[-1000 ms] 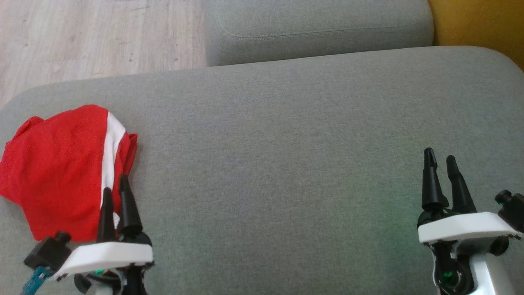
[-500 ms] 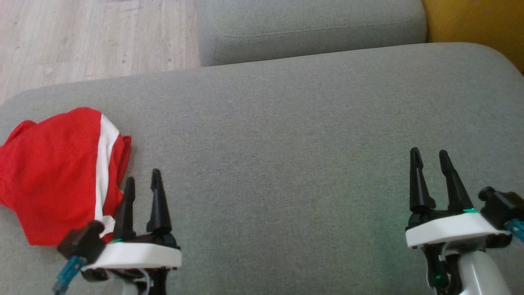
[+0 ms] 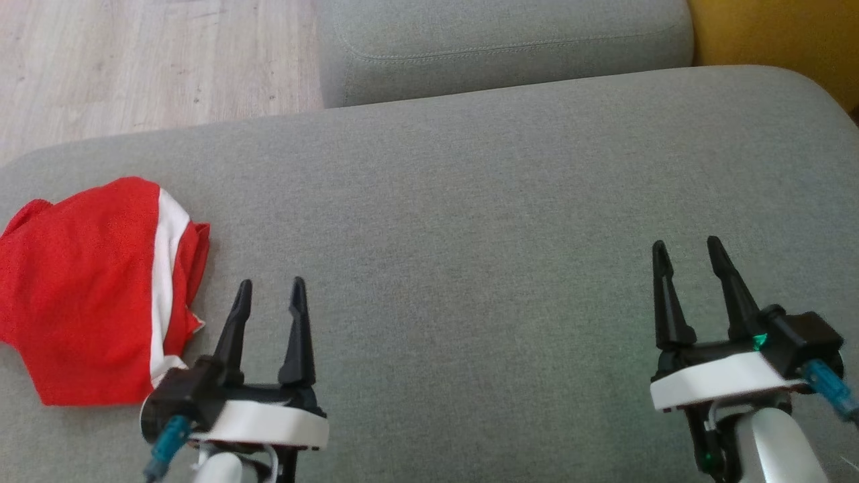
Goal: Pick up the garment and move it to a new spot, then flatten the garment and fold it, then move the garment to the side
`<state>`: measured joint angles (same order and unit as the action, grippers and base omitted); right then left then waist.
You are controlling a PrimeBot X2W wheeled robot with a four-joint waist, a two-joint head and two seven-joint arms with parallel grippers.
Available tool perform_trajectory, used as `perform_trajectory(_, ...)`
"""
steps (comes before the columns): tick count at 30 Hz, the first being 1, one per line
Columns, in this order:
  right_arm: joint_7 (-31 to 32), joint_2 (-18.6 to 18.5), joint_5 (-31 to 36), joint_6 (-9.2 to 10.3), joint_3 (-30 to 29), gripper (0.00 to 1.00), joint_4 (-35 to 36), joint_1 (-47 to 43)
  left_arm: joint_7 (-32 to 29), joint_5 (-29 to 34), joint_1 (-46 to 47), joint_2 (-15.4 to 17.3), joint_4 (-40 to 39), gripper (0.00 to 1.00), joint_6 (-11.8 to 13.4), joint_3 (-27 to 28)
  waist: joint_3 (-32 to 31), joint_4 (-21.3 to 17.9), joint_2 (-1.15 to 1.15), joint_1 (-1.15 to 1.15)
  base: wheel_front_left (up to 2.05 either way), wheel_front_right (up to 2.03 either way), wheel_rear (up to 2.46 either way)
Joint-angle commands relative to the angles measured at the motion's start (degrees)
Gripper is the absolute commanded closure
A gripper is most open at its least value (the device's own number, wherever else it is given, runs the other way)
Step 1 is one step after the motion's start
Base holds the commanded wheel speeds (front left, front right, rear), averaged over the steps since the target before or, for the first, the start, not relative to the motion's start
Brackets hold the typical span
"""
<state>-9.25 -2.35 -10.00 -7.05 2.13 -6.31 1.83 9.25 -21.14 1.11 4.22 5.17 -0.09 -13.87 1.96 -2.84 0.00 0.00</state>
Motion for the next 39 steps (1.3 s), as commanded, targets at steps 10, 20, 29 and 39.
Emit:
perform_trajectory(10,-2.58,-0.47,10.55,-0.40,3.34,0.00,1.91,2.65,2.55,10.24,4.39,2.69,1.29,0.00,3.64,-3.93,0.11,-0.36,0.00,0.00,0.00,0.00,0.00)
perform_trajectory(20,-4.27,-0.50,8.81,-0.42,4.97,0.00,2.34,2.11,4.26,10.28,4.12,1.45,-1.15,0.00,5.12,-3.56,-0.05,-0.28,0.00,0.00,0.00,0.00,0.00)
perform_trajectory(29,-5.75,-0.53,-2.37,-0.44,6.77,0.00,0.35,0.78,5.75,12.51,1.80,-0.45,-1.23,0.00,0.57,-0.23,-0.41,-0.42,0.00,0.00,0.00,0.00,0.00)
perform_trajectory(39,-5.75,-0.53,-9.67,-0.44,7.42,0.00,-4.63,0.91,5.75,12.53,1.11,-1.20,3.06,0.00,-1.12,1.05,-0.41,-0.62,0.00,0.00,0.00,0.00,0.00)
